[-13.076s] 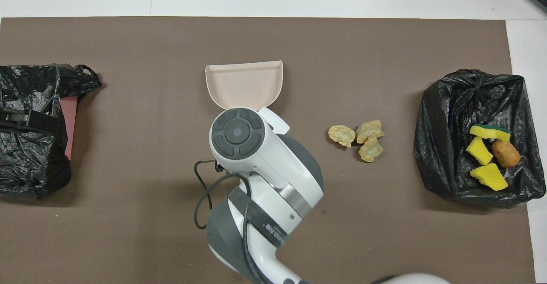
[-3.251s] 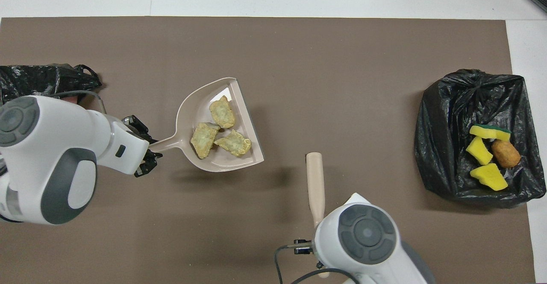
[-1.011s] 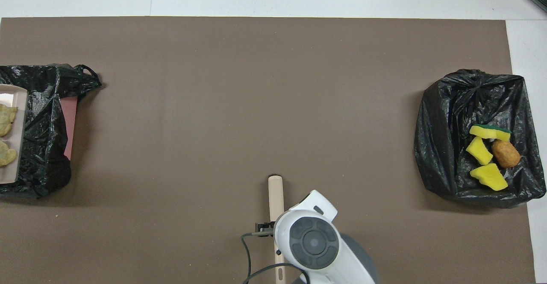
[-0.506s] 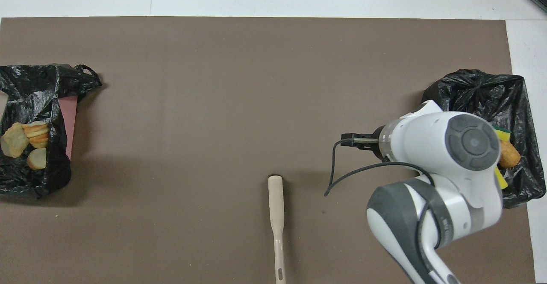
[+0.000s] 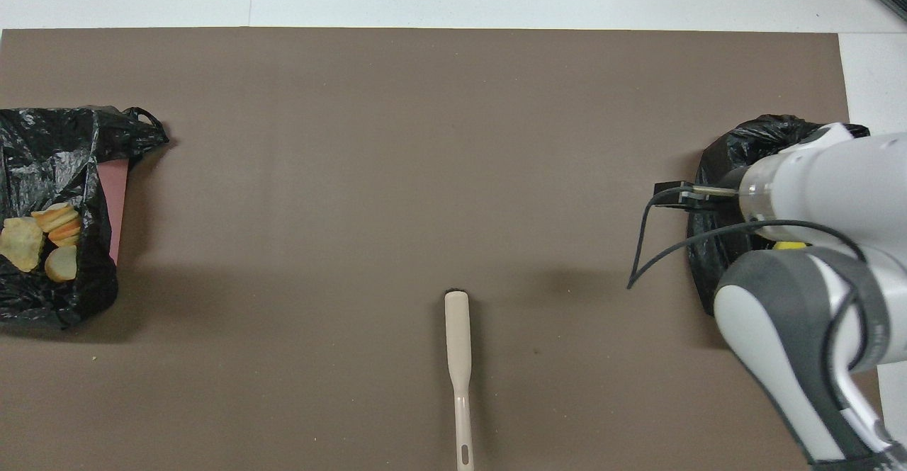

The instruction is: Sweep and dump trash in bin

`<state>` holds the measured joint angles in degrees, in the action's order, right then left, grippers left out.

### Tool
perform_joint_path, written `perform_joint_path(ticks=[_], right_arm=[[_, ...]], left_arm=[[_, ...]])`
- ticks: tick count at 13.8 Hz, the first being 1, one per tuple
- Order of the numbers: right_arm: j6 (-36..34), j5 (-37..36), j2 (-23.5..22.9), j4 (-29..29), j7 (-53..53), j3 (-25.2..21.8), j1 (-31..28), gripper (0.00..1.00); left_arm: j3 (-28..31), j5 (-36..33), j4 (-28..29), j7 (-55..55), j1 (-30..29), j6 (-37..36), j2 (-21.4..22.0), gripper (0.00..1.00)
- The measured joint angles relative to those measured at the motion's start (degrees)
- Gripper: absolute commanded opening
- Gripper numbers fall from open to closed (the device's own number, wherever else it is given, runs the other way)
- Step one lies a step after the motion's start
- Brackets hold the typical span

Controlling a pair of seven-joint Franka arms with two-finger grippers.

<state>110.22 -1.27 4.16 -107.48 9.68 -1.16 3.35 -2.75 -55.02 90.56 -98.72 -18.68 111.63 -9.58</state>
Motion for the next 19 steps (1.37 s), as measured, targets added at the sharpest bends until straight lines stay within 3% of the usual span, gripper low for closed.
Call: perform_joint_path(ticks=[7, 15, 19], right_arm=[[-20.96, -0.23, 0.87, 17.47, -4.81, -4.34, 0.04, 1.0], [-23.74, -0.23, 2.02, 18.26, -4.81, -4.71, 0.99, 1.0], [-23.74, -0.21, 2.37, 17.9, -4.99, -4.74, 0.99, 1.0]], left_arm=[[-0.54, 14.26, -0.23, 6.06, 5.69, -7.4, 1.31, 0.0], [-1.29, 36.66, -0.2, 33.65, 7.88, -16.64, 1.97, 0.0], [-1.57, 45.48, 1.2, 50.7, 12.19, -19.66, 2.96, 0.0]])
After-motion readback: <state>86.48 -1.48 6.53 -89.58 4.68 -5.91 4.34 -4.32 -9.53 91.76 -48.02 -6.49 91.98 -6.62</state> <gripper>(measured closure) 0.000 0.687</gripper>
